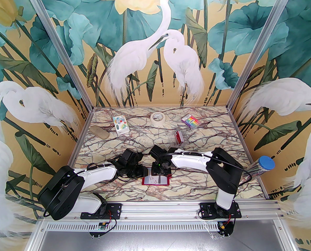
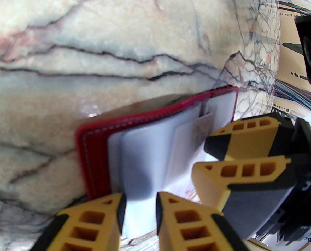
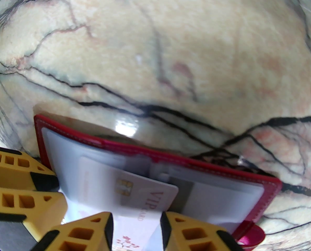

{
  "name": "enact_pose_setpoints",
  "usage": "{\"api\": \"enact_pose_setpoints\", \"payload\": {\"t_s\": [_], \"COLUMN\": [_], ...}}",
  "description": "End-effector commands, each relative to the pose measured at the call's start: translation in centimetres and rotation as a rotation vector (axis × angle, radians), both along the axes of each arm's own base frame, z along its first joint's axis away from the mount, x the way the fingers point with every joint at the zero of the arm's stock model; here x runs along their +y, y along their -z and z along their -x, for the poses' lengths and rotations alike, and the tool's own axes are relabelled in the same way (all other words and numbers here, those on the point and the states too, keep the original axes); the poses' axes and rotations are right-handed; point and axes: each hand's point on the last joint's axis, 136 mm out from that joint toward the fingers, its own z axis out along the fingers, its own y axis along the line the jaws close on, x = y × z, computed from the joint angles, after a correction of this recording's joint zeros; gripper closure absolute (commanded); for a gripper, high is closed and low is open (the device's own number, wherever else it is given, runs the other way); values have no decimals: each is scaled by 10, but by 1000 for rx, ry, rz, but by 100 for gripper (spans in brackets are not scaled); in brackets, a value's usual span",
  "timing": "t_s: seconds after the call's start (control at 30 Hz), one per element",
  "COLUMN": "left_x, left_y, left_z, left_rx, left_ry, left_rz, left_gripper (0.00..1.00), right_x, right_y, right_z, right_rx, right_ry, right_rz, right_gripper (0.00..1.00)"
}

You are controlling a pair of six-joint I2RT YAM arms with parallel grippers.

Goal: Put the credit cards into the card holder

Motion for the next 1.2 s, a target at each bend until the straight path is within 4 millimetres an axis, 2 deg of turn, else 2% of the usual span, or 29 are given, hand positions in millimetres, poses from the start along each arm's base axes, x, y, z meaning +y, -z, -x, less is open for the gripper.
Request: {"api": "enact_pose_setpoints", "payload": {"t_s": [0.0,0.17,0.37,0.67,0.9,1.17], "left_x": [22,22,22,23,23,24], "left_y": [28,29,28,27,26,26], "left_z": [14,14,15,15,14,15], "left_rx": [49,52,52,50,49,50], "left_ry": [-7,-9,-9,-10,-10,-12], "left_rz": [-134,-135,-135,-135,-137,-142], "left_gripper": [72,72,72,72,72,72], "right_x": [11,18,25,11,-7,0], "right_y": [5,-1,-17,-31,-19,-3], "right_z": [3,0,-4,-7,-6,-4], "right_rx": [22,7,-21,-77,-72,-23], "right_ry": [-8,-14,-27,-23,3,10], "right_rz": [-18,-45,-91,-74,1,-1], "right_gripper": [63,63,61,57,58,60]}}
